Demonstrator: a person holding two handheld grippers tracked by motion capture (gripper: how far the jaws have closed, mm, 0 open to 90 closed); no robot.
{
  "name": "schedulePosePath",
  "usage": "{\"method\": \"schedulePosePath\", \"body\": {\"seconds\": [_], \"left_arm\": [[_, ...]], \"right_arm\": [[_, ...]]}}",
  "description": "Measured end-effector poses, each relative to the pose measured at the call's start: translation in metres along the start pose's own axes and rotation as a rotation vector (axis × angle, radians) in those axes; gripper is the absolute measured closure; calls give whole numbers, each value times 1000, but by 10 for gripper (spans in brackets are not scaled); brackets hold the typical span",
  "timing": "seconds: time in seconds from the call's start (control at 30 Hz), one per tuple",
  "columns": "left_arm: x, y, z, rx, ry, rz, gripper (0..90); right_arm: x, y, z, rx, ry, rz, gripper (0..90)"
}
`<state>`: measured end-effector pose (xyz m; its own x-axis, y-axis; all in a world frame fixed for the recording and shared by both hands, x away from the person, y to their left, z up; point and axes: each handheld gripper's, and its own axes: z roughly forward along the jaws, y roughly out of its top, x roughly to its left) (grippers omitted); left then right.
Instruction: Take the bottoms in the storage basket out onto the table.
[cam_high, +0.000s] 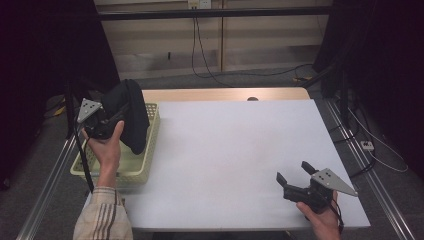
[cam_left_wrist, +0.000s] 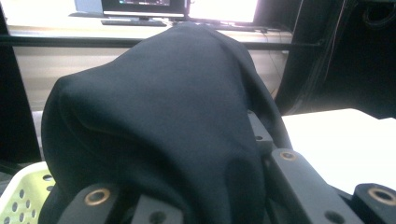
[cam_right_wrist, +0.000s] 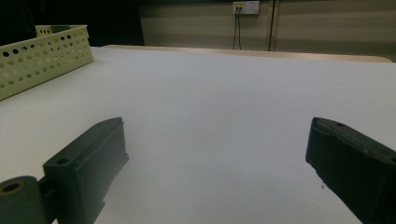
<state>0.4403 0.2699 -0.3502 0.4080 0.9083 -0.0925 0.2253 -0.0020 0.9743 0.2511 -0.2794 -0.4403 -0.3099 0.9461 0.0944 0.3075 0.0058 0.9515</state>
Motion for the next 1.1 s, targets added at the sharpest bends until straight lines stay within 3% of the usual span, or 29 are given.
{"method": "schedulePosePath", "body": {"seconds": [0.73,0.87,1.1], "left_arm": [[-6,17,-20,-95,-4,-2,751],[-6,20,-24,-110,-7,-18,751],[-7,29,-34,-130,-22,0,750]], "right_arm": [[1,0,0,-3,0,1,50],[1,0,0,-3,1,1,49],[1,0,0,-5,5,-1,49]]}}
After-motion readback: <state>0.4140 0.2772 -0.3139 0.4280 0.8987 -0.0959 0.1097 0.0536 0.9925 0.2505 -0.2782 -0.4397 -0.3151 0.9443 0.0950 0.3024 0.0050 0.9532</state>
